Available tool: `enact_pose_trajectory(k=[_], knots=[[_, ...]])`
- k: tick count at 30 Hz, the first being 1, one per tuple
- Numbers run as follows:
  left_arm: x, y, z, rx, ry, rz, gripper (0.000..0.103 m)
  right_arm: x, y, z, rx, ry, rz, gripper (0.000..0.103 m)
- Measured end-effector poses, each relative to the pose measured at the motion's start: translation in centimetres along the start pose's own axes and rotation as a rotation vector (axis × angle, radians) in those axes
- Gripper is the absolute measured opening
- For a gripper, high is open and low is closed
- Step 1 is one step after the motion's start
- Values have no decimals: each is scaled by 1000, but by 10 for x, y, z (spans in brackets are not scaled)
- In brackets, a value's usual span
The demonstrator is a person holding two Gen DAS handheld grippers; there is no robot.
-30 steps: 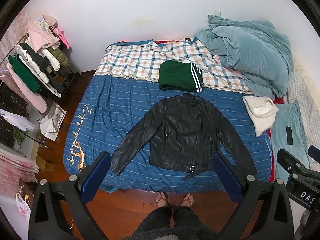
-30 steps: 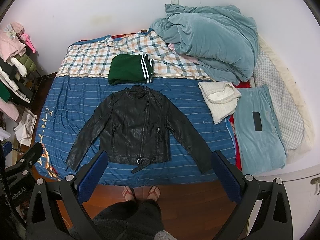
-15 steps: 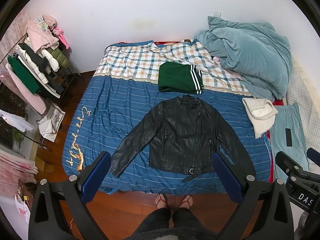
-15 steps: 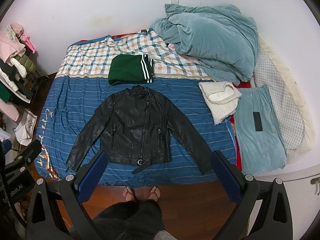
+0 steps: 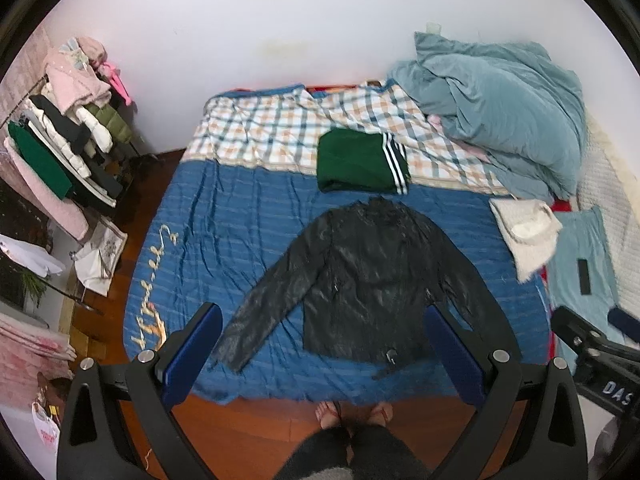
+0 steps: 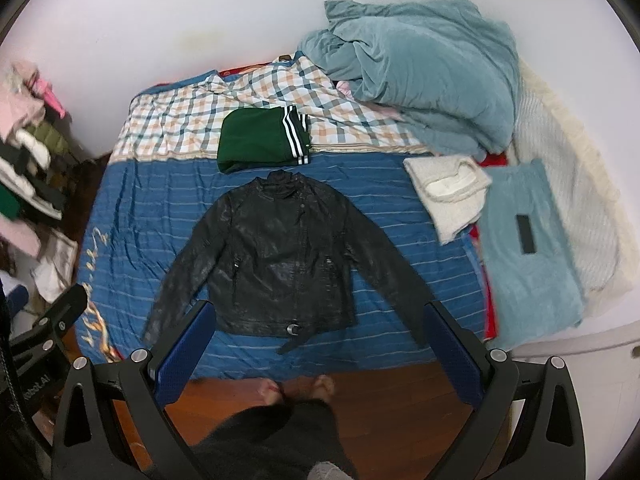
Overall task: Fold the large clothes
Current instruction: 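Grasp the jacket sleeve with the right gripper and fold it across the body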
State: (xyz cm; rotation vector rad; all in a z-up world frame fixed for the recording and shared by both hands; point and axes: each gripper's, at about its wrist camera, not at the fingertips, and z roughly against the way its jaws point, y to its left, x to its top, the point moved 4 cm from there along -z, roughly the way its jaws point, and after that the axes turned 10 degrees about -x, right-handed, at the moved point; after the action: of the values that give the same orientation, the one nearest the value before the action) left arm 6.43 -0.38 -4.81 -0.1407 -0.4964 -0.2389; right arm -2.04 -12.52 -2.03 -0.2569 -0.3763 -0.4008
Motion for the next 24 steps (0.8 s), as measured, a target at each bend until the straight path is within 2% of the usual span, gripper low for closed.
enact_pose_trajectory(k=[3, 6, 7, 8, 9, 10, 11, 13, 15, 16, 18, 20, 24], knots=[[8, 13, -41, 49, -42, -13, 103, -2, -6, -39, 63, 37, -120, 103], [8, 18, -96, 86, -22, -25, 103, -14, -26, -100, 74, 93, -270, 102], [7, 20, -111, 98, -10, -27, 103, -19, -35, -118, 77, 104, -314, 94], [5, 20, -137, 115, 27, -32, 103, -28, -49, -146, 59, 133, -377, 75], [1, 18, -159, 118, 55, -32, 103, -36, -59, -168, 46, 163, -422, 65], [-2, 17, -176, 125, 72, -31, 103, -45, -71, -193, 47, 197, -469, 51], [-7, 16, -197, 144, 98, -30, 103, -57, -85, -221, 52, 242, -526, 48], [-15, 12, -231, 160, 131, -23, 103, -78, -111, -270, 65, 308, -612, 49], [-25, 5, -270, 197, 159, -18, 103, -99, -136, -319, 91, 333, -693, 65], [-27, 3, -281, 208, 167, -20, 103, -109, -146, -340, 109, 335, -728, 82], [-36, -6, -316, 233, 183, -24, 103, -127, -165, -391, 153, 360, -787, 83], [-44, -13, -342, 245, 199, -31, 103, -144, -177, -438, 156, 405, -825, 83], [-67, -26, -414, 267, 284, -47, 103, -177, -186, -524, 225, 481, -936, 83]])
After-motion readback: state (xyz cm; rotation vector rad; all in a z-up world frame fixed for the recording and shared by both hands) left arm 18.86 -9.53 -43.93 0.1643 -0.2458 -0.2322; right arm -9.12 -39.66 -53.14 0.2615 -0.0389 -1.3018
